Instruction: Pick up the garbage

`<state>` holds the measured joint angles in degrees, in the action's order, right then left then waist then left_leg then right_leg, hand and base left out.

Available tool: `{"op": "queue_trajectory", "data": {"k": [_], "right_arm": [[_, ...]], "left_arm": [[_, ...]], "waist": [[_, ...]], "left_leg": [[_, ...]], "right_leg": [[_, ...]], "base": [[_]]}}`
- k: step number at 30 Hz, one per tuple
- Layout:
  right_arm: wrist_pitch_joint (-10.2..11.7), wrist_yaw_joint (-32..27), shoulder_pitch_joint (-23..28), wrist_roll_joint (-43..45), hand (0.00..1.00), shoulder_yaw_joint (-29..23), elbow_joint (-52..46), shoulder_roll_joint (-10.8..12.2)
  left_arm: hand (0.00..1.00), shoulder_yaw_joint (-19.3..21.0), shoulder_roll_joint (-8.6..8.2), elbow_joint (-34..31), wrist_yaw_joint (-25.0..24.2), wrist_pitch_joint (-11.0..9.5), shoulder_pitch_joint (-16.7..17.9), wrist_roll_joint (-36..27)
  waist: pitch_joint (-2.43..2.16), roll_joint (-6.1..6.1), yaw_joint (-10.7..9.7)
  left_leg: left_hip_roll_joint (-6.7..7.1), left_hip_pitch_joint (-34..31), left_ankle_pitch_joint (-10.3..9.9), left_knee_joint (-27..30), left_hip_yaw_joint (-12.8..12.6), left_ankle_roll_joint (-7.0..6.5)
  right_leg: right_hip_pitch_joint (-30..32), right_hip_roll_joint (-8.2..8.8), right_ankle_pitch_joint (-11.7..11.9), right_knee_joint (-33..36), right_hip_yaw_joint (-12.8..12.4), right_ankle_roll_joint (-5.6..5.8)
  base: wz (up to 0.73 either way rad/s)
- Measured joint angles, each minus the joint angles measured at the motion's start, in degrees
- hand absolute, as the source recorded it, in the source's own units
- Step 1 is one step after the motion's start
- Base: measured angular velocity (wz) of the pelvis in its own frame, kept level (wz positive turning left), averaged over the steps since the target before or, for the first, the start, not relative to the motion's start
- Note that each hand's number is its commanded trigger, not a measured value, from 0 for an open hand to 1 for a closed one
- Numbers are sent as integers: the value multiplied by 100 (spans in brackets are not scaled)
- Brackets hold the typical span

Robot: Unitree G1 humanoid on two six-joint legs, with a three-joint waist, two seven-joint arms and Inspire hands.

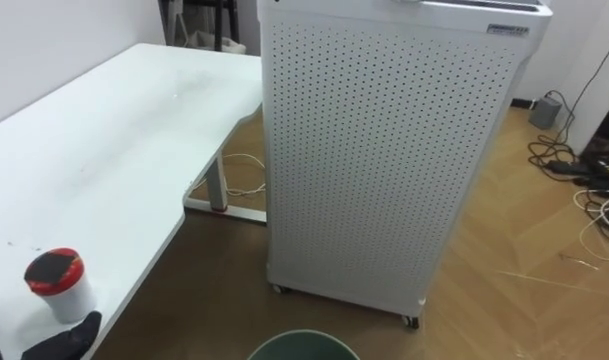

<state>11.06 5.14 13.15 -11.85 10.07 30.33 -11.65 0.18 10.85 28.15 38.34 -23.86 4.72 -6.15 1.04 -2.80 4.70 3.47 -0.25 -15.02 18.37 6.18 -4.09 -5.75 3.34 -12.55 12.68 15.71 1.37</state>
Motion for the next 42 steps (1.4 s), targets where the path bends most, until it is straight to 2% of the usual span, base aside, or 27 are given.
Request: {"op": "queue_trajectory", "data": {"k": [21,28,33,36,42], "right_arm": [[-9,-23,-13,41,100,2,0,-1],[-9,-22,-15,40,100,4,0,3],[-10,-19,-28,41,100,41,0,10],[-10,-13,-46,60,100,136,0,10],[-10,3,-88,96,100,248,0,22]], "left_arm": [[0,15,8,10,100,19,-47,-4],[0,-66,11,-8,41,50,-54,-115],[0,-113,11,-101,29,105,-57,-116],[0,-204,15,-125,-33,111,-101,-116],[0,-721,2,-175,-370,176,-371,-113]], "waist": [[5,-7,-39],[21,23,-47],[15,57,-90],[15,57,-148],[0,28,-150]], "left_leg": [[-7,13,3,13,-88,-1],[-9,48,1,-62,-81,-2],[-8,-15,3,-51,-85,-2],[-6,-15,10,-16,-71,-2],[-6,-3,14,-62,-96,-6]], "right_leg": [[44,2,0,-2,-127,0],[5,0,0,-1,-124,1],[75,0,1,-1,-127,2],[86,3,0,-2,-139,2],[97,11,0,-8,-141,2]], "base": [[-1],[0],[0],[0],[-1]]}}
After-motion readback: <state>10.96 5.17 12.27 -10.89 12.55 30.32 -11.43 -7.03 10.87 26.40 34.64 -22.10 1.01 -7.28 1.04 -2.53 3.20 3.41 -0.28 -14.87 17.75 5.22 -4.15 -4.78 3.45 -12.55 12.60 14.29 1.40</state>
